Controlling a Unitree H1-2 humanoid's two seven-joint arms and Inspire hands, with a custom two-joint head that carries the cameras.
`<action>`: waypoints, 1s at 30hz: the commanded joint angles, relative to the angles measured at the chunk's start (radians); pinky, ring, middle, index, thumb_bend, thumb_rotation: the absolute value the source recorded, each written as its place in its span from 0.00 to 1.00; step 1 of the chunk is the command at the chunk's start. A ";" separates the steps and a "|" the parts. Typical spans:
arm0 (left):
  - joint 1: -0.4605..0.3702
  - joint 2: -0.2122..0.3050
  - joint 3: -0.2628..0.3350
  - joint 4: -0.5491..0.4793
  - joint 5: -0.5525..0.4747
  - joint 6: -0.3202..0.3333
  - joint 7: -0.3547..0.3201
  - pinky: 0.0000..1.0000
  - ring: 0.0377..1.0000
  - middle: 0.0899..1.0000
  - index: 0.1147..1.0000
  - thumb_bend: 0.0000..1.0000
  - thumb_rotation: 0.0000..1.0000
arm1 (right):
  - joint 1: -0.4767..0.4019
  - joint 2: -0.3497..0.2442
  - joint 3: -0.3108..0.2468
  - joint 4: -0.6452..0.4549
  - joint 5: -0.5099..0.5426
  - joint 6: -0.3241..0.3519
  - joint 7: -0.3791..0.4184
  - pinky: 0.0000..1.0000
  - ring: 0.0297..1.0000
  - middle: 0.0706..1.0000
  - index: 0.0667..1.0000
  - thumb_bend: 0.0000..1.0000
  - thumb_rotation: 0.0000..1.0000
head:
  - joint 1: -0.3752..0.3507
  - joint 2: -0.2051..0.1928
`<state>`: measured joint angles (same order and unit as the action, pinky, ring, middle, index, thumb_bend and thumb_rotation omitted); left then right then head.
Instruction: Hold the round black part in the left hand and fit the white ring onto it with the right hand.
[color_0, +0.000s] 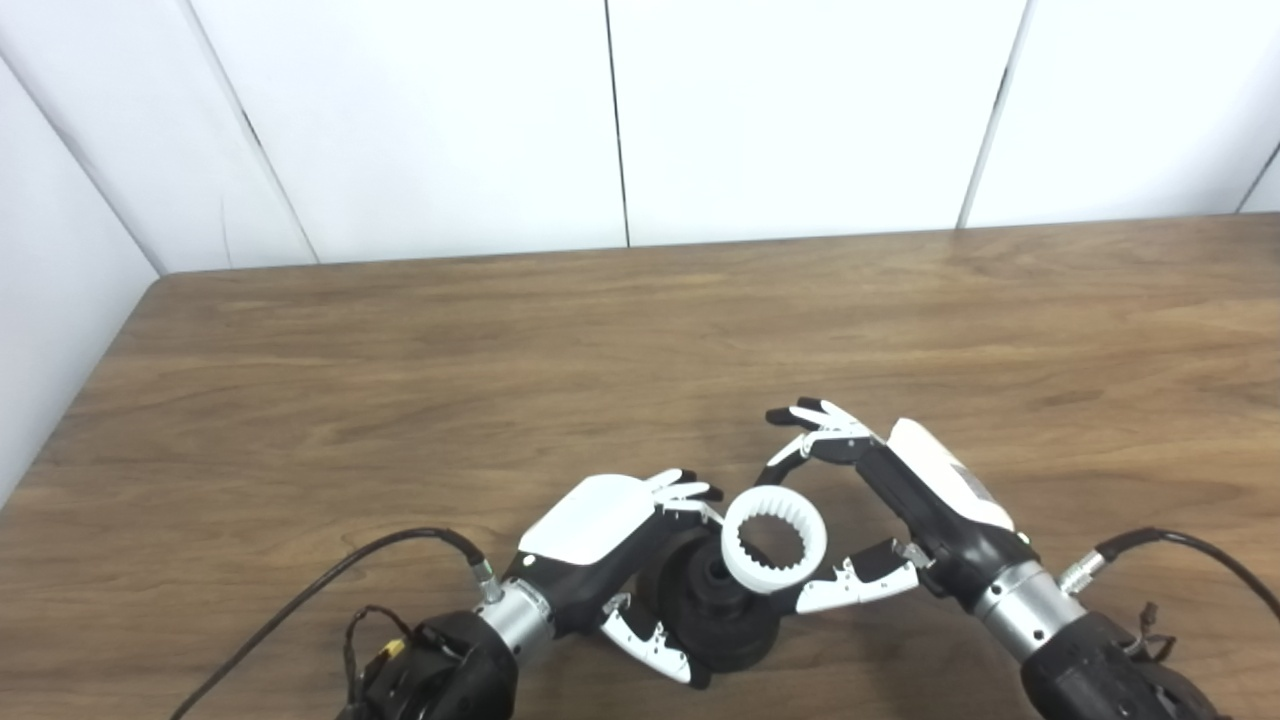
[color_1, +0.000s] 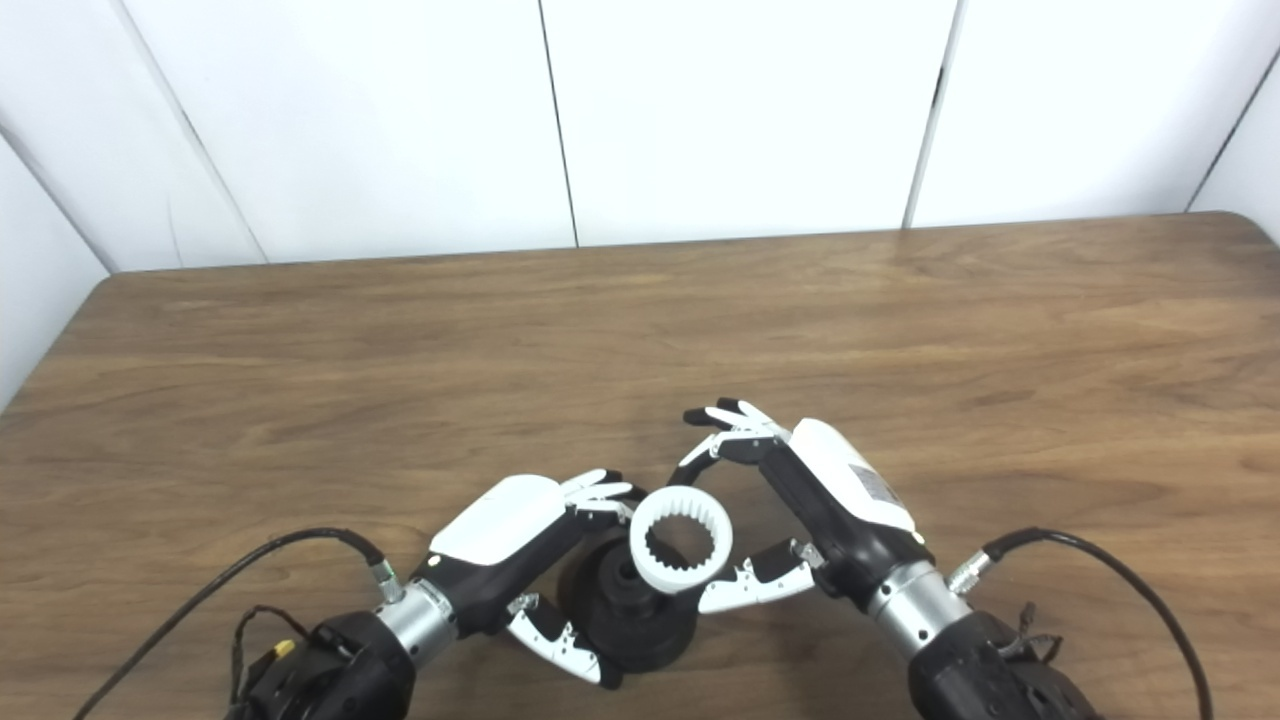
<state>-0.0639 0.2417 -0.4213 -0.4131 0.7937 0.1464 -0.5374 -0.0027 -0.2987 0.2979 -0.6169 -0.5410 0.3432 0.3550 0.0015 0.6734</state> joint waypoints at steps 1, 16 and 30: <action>-0.022 0.000 0.003 -0.006 0.001 -0.005 0.008 0.87 0.97 0.91 0.65 0.87 0.25 | -0.033 0.014 0.012 -0.010 -0.022 -0.037 0.000 0.91 0.96 0.88 0.45 0.52 0.16 | 0.002 0.001; -0.018 -0.004 0.005 -0.014 0.000 0.005 0.004 0.85 0.97 0.91 0.65 0.87 0.24 | -0.031 0.052 0.044 0.016 -0.047 -0.037 0.006 0.90 0.99 0.89 0.46 0.52 0.16 | 0.006 0.004; -0.017 -0.008 0.004 -0.020 -0.001 -0.002 0.013 0.85 0.97 0.91 0.65 0.87 0.24 | -0.028 0.055 0.050 0.028 -0.046 -0.043 0.015 0.93 0.99 0.89 0.46 0.52 0.16 | 0.015 0.010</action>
<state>-0.0639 0.2371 -0.4194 -0.4129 0.7935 0.1509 -0.5351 -0.0072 -0.2512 0.3491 -0.5813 -0.5849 0.3289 0.3755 0.0153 0.6826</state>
